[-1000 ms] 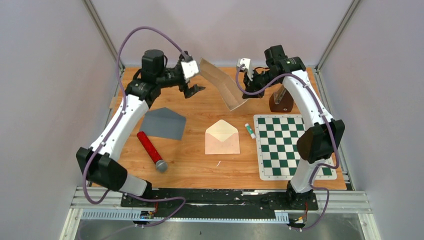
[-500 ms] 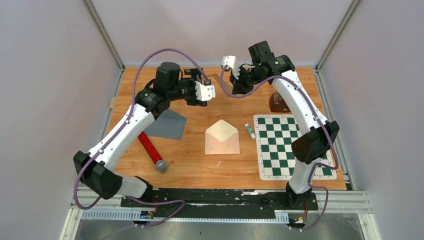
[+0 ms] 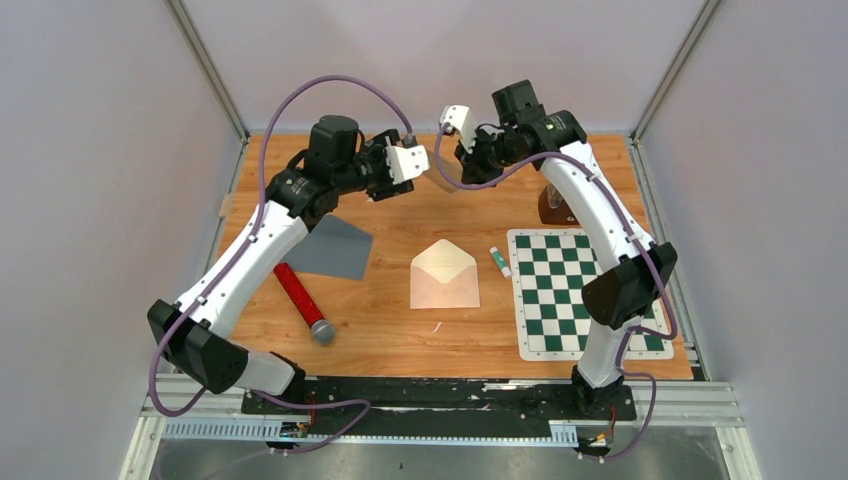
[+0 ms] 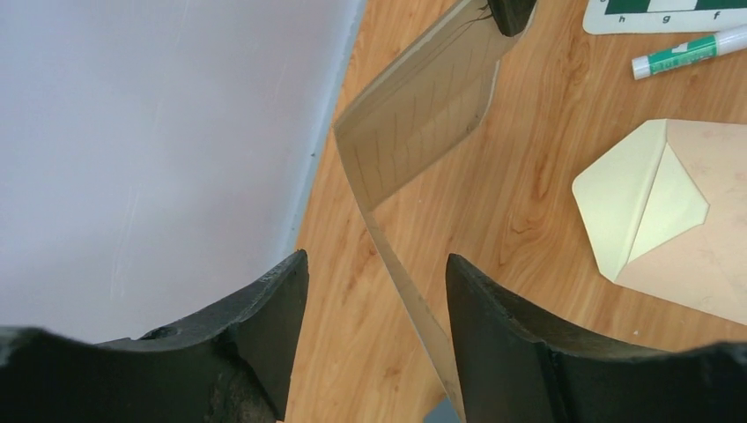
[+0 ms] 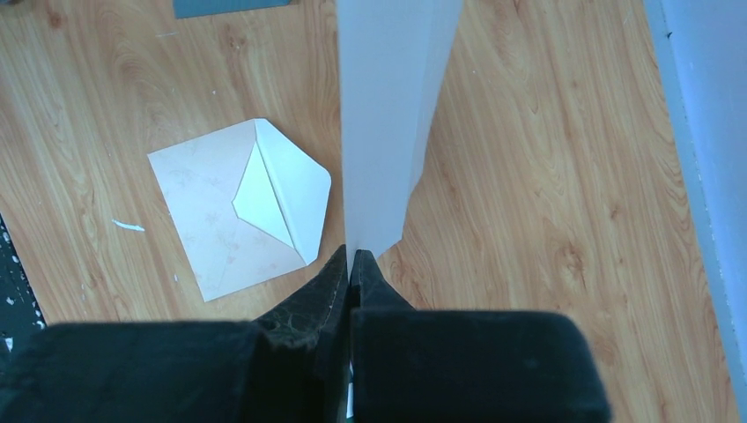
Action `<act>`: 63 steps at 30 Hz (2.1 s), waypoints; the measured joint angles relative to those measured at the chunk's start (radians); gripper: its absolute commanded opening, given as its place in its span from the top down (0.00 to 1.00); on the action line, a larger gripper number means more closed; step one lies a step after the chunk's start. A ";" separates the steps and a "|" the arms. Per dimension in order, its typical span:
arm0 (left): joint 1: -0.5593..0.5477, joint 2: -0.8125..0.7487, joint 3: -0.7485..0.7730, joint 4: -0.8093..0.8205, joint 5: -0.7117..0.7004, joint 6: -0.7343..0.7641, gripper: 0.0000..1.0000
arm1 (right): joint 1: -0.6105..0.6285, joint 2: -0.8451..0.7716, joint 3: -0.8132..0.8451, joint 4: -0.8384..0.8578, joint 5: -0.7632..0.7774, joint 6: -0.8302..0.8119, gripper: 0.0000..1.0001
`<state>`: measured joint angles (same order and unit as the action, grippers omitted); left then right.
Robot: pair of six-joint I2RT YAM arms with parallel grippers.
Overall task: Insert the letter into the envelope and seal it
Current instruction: Fold the letter.
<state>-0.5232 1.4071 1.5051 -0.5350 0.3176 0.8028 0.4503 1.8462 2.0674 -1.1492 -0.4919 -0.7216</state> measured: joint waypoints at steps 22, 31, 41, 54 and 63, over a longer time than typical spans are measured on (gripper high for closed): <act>0.043 0.089 -0.005 0.075 0.056 -0.227 1.00 | -0.068 0.000 0.041 0.030 -0.315 0.315 0.20; 0.165 0.022 -0.157 0.261 0.240 -0.218 1.00 | -0.461 0.015 0.203 0.185 -0.693 0.529 0.16; 0.142 0.006 -0.047 0.263 0.517 -0.230 1.00 | -0.228 -0.076 -0.181 0.230 -0.651 0.055 0.19; 0.090 0.006 -0.039 0.199 0.598 -0.258 1.00 | -0.121 -0.180 -0.207 0.254 -0.626 -0.100 0.39; 0.091 0.006 -0.038 0.195 0.602 -0.267 1.00 | -0.105 -0.155 -0.205 0.257 -0.616 -0.090 0.64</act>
<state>-0.4324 1.4132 1.4673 -0.3405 0.9192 0.5362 0.3458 1.6909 1.8622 -0.8925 -1.1080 -0.8112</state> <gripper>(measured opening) 0.006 0.440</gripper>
